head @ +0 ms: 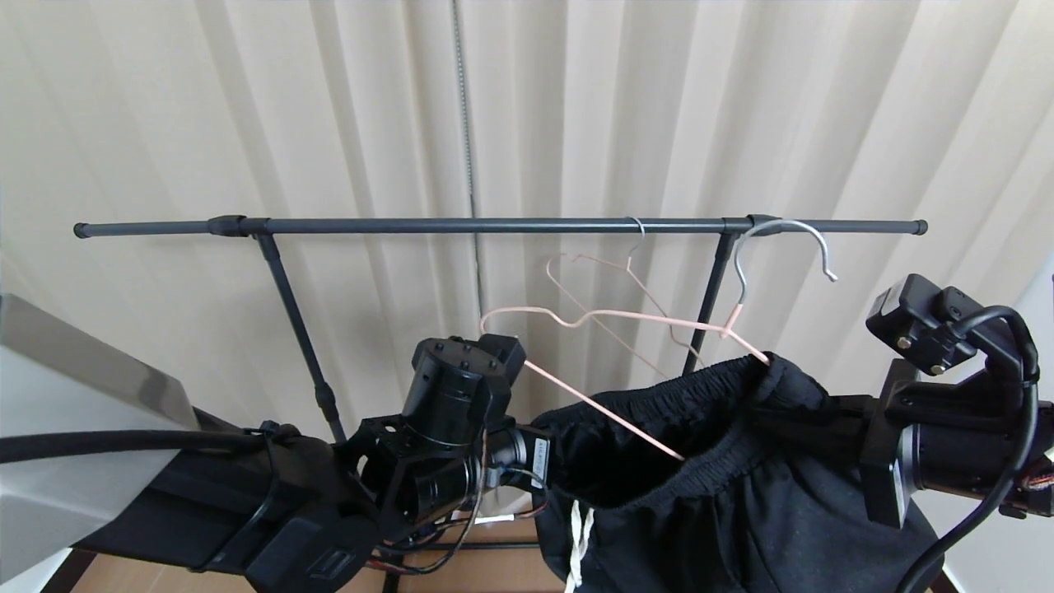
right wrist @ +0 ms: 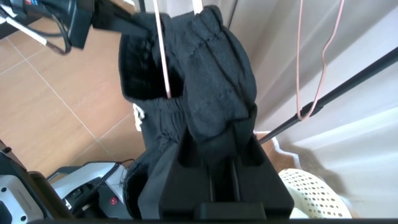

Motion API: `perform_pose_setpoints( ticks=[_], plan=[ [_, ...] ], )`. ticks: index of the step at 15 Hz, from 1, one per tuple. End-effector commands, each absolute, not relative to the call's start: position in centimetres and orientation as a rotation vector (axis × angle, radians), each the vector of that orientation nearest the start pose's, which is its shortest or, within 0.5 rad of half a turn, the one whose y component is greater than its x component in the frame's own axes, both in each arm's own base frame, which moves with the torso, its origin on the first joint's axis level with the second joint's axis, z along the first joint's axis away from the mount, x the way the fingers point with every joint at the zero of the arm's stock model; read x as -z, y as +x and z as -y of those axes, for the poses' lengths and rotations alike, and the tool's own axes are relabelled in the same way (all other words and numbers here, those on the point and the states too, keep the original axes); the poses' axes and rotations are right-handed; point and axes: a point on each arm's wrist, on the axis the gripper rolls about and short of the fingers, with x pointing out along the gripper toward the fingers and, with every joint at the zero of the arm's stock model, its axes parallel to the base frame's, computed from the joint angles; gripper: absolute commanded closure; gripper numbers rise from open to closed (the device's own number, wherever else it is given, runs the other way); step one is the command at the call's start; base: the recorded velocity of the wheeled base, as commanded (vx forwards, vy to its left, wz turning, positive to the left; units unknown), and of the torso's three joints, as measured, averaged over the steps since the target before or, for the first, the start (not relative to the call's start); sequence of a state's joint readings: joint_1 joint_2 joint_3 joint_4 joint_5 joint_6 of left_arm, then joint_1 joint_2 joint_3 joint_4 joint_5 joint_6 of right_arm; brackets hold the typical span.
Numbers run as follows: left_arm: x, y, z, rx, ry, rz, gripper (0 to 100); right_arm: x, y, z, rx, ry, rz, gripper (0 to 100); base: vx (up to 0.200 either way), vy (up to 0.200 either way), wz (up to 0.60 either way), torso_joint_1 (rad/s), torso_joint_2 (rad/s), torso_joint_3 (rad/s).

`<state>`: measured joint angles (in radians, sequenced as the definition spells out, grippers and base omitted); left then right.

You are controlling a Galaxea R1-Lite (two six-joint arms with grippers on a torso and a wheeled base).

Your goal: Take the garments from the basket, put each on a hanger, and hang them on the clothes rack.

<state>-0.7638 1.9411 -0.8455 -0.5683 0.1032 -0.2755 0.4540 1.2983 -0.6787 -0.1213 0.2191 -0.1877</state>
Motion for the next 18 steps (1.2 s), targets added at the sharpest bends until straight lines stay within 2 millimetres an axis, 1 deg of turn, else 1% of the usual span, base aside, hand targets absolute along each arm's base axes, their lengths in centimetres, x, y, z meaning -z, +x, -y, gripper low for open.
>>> perform_pose_setpoints(
  ticks=[1, 7, 12, 15, 18],
  plan=[
    [-11.5, 25.1, 23.2, 0.56, -0.045, -0.547, 100, -19.7, 17.3, -9.0, -0.709, -0.243, -0.452, 100, 0.0, 0.0, 0.0, 0.0, 0.0, 0.0],
    [-12.1, 25.5, 22.5, 0.534, -0.055, -0.526, 100, -18.7, 17.6, -9.2, -0.716, -0.279, -0.484, 100, 0.0, 0.0, 0.0, 0.0, 0.0, 0.0],
    [-12.3, 26.2, 21.6, 0.485, -0.064, -0.513, 100, -17.9, 17.4, -9.0, -0.731, -0.328, -0.498, 100, 0.0, 0.0, 0.0, 0.0, 0.0, 0.0],
    [-12.8, 26.4, 20.9, 0.469, -0.074, -0.499, 100, -17.4, 17.4, -8.9, -0.732, -0.353, -0.513, 100, 0.0, 0.0, 0.0, 0.0, 0.0, 0.0],
    [-13.1, 26.7, 20.3, 0.45, -0.08, -0.492, 100, -17.2, 17.7, -8.2, -0.709, -0.382, -0.511, 100, 0.0, 0.0, 0.0, 0.0, 0.0, 0.0]
  ],
)
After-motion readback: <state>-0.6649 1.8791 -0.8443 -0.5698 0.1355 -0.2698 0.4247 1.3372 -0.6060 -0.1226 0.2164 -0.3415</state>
